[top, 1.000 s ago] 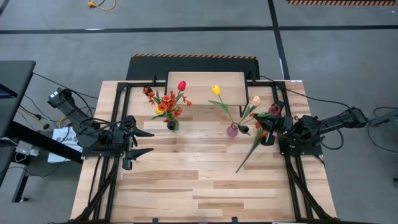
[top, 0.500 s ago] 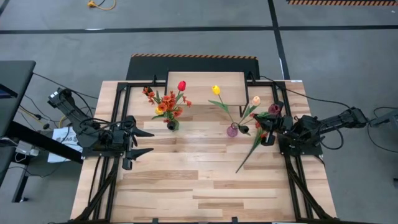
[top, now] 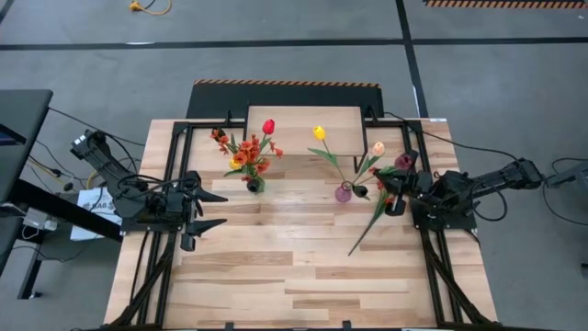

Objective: Pick and place flowers into a vace then onto a shelf
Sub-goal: Put the dark red tulip into the purple vase

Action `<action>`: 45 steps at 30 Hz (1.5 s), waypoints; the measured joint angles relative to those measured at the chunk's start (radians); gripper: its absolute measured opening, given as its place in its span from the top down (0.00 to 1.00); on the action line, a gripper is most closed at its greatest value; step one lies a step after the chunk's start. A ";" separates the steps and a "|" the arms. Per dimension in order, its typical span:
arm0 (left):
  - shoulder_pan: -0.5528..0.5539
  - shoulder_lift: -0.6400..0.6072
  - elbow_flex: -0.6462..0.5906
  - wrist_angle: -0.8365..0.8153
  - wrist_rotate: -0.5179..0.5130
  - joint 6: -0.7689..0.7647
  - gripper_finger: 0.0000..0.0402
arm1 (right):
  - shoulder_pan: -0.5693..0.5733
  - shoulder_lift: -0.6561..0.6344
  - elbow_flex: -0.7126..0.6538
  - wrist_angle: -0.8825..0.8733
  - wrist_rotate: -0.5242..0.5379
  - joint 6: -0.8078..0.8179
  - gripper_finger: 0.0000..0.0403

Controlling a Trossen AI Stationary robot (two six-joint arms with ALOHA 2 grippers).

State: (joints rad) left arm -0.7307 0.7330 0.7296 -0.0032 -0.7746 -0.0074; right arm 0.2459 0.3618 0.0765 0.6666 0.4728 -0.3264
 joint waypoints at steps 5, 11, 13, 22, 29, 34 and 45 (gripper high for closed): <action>0.000 0.000 0.000 -0.001 0.000 0.000 0.44 | 0.000 0.000 0.000 -0.012 0.000 0.005 0.97; 0.000 0.000 0.000 -0.002 0.000 0.000 0.44 | 0.000 0.000 0.000 -0.022 0.000 0.006 0.94; 0.000 0.000 0.000 -0.002 0.000 0.000 0.44 | 0.000 0.000 0.000 -0.021 0.000 0.018 0.93; 0.000 0.000 0.000 -0.002 0.000 0.000 0.44 | 0.000 0.000 0.000 -0.041 0.000 0.066 0.82; 0.000 0.000 0.000 -0.002 0.000 0.000 0.44 | 0.000 0.000 0.000 -0.096 0.000 0.113 0.69; 0.000 0.000 0.000 -0.002 0.000 -0.001 0.44 | 0.000 0.000 0.000 -0.125 0.000 0.119 0.60; 0.000 0.000 0.000 -0.001 0.000 -0.002 0.44 | 0.000 0.036 0.132 -0.331 0.017 0.171 0.46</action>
State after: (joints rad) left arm -0.7306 0.7330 0.7296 -0.0039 -0.7746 -0.0090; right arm 0.2459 0.3977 0.2084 0.3358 0.4894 -0.1551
